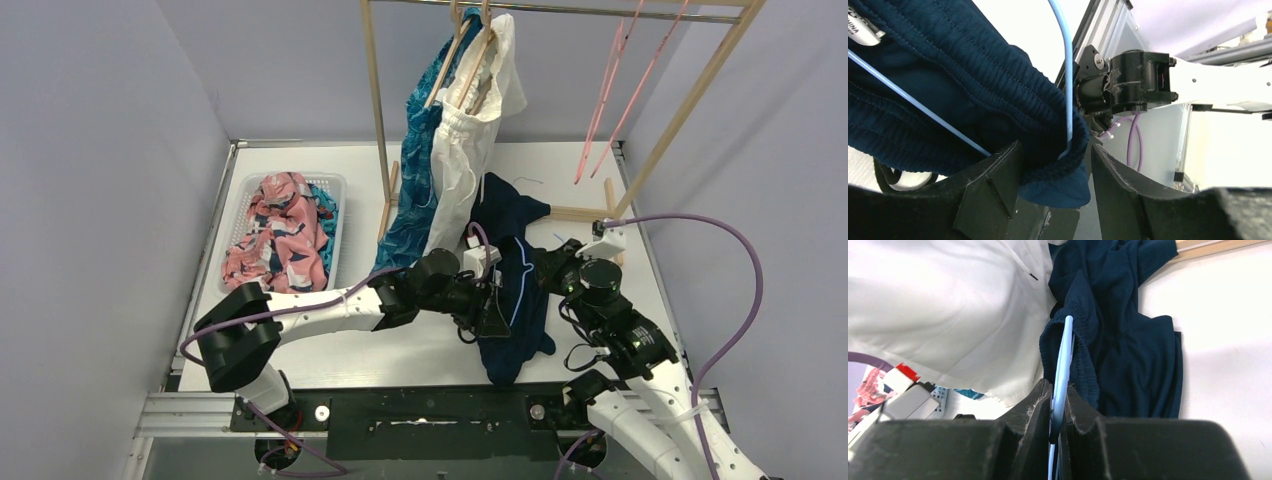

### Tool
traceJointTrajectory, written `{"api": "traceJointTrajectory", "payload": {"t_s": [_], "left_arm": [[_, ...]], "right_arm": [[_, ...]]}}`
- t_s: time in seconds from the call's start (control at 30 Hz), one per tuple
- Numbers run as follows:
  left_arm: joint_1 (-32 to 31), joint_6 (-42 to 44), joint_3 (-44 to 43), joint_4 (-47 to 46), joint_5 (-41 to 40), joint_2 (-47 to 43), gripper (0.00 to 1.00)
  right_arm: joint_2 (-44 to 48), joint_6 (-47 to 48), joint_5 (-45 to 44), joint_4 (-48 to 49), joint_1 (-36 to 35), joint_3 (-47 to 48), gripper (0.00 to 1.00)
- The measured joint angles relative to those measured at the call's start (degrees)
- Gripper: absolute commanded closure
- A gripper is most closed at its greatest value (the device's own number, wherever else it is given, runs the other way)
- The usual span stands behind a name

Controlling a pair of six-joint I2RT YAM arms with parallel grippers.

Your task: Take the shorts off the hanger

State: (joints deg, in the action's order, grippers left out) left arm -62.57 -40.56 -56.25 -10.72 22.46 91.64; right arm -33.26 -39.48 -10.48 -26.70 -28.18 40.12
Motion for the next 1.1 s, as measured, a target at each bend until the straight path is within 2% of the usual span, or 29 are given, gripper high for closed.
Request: {"api": "traceJointTrajectory", "payload": {"t_s": [0.17, 0.27, 0.43, 0.8, 1.1], "left_arm": [[-0.50, 3.54, -2.25, 4.11, 0.59, 0.22, 0.84], [-0.50, 5.33, -3.41, 6.12, 1.25, 0.22, 1.00], [-0.52, 7.41, -4.04, 7.63, 2.71, 0.22, 1.00], [-3.02, 9.16, -3.50, 8.98, 6.43, -0.63, 1.00], [-4.57, 11.74, -0.46, 13.20, 5.68, -1.49, 1.00]], "right_arm": [[0.00, -0.09, -1.31, -0.98, 0.00, 0.28, 1.00], [-0.07, -0.22, -1.81, -1.09, 0.00, 0.28, 1.00], [-1.51, -0.20, -4.48, -1.57, -0.02, 0.79, 1.00], [-14.88, -4.44, -14.23, -0.46, 0.02, 5.38, 1.00], [-21.42, -2.97, -16.55, 1.46, 2.16, 14.21, 1.00]]}}
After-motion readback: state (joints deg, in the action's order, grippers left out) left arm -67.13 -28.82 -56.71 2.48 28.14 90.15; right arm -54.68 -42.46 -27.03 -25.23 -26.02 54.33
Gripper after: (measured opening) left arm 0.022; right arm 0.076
